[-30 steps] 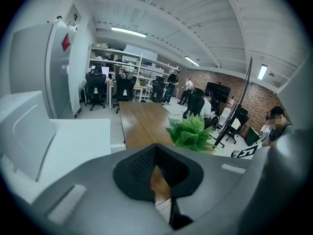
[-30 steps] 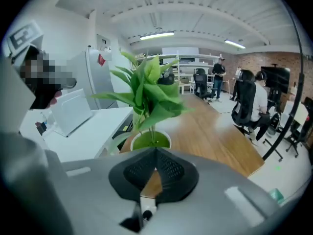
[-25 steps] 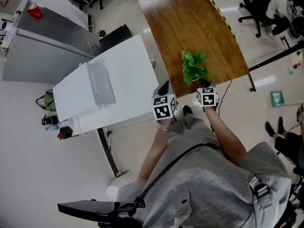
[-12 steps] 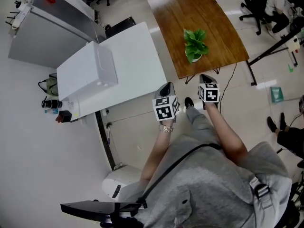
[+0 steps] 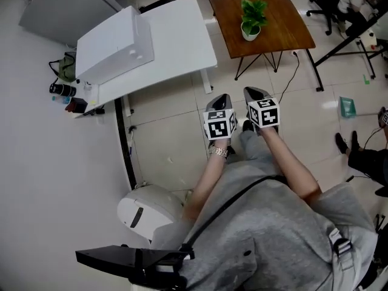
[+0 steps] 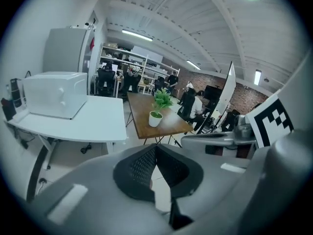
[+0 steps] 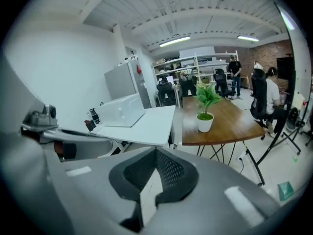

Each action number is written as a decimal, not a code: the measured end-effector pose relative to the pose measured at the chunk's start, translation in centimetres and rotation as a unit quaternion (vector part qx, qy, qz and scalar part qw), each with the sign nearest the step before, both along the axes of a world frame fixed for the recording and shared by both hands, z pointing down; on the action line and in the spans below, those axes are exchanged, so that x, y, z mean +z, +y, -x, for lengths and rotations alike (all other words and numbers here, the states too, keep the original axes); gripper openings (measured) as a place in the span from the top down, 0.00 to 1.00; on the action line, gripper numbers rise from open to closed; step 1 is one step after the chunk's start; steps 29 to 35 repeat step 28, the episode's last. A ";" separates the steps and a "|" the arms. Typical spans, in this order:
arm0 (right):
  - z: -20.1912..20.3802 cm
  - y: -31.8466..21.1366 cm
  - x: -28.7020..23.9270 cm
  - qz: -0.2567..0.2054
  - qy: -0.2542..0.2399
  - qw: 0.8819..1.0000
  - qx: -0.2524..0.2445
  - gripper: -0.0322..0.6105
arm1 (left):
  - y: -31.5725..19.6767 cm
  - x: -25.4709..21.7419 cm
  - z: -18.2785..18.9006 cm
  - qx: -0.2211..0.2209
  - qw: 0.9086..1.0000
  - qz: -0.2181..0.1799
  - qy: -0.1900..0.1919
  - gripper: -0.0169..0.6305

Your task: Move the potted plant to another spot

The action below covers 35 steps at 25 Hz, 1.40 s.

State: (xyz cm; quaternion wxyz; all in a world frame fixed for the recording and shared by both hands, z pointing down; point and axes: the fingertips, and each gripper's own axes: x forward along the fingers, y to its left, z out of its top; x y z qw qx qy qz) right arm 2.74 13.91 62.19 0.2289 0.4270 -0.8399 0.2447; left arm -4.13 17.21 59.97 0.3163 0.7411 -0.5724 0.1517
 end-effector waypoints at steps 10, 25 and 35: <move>1.4 0.2 -5.3 -0.034 -0.018 0.997 -0.071 0.95 | -1.7 -3.7 -3.8 0.024 0.999 -0.037 -0.006 0.95; 0.0 -0.4 -6.9 -0.036 -0.046 0.995 -0.076 0.95 | -2.7 -4.5 -5.9 0.046 0.998 -0.045 -0.023 0.95; -0.1 -0.6 -7.2 -0.037 -0.055 0.995 -0.074 0.95 | -2.9 -4.8 -6.0 0.051 0.997 -0.047 -0.024 0.95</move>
